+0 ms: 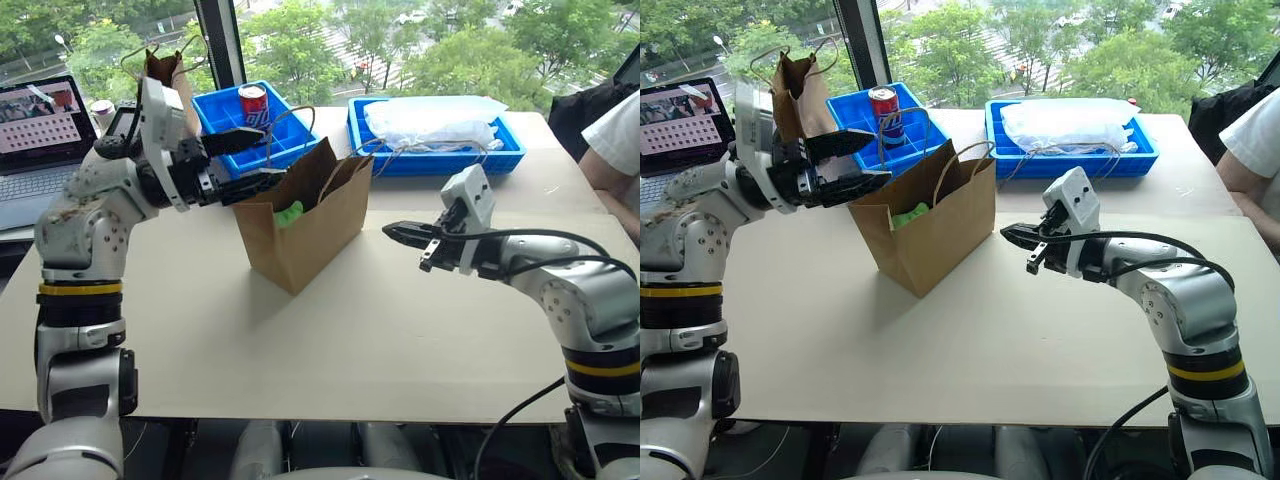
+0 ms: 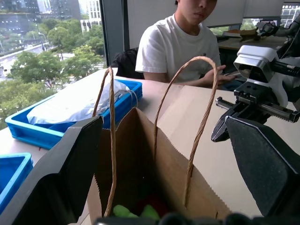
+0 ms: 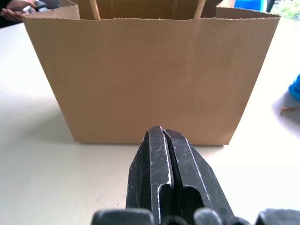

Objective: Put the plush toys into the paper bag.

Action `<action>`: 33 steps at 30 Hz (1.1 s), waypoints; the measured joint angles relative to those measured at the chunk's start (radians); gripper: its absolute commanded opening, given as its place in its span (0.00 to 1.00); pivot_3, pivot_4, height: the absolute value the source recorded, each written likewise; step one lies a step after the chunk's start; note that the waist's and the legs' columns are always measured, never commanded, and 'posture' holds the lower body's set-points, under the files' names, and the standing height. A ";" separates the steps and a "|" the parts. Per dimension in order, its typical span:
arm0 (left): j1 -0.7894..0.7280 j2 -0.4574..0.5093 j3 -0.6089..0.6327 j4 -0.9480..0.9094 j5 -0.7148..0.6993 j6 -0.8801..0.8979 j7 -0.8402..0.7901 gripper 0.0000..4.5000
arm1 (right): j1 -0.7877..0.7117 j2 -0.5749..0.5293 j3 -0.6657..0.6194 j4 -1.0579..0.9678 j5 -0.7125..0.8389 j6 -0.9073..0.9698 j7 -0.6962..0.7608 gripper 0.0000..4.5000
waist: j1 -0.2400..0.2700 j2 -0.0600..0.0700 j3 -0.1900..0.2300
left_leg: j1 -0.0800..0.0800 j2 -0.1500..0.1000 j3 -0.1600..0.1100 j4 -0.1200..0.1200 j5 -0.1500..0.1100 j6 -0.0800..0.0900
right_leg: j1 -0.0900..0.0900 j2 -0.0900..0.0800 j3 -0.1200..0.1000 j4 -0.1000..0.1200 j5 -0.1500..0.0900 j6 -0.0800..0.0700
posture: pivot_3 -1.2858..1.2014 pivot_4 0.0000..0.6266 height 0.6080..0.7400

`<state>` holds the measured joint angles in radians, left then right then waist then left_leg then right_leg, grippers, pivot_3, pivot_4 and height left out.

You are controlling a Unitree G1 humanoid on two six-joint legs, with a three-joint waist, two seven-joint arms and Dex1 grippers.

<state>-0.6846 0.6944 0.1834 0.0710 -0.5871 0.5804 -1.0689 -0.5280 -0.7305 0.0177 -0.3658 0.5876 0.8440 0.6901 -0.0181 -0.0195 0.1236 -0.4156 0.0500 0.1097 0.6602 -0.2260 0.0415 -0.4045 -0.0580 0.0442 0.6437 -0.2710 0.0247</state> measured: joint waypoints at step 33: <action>0.347 -0.110 -0.035 -0.286 -0.043 0.040 0.194 0.99 | -0.141 0.323 0.219 0.376 -0.345 -0.431 0.091 0.00 | 0.006 -0.001 0.000 | 0.000 0.000 0.000 -0.001 0.000 0.000 | 0.000 -0.002 -0.001 0.001 0.000 -0.001 | 0.52 0.24 0.97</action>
<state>-0.3374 0.5848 0.1483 -0.2147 -0.6302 0.6209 -0.8749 -0.6695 -0.4074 0.2368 0.0105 0.2431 0.4132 0.7806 -0.0122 -0.0201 0.1239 -0.4154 0.0503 0.1102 0.6593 -0.2261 0.0411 -0.4045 -0.0598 0.0430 0.6447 -0.2708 0.0240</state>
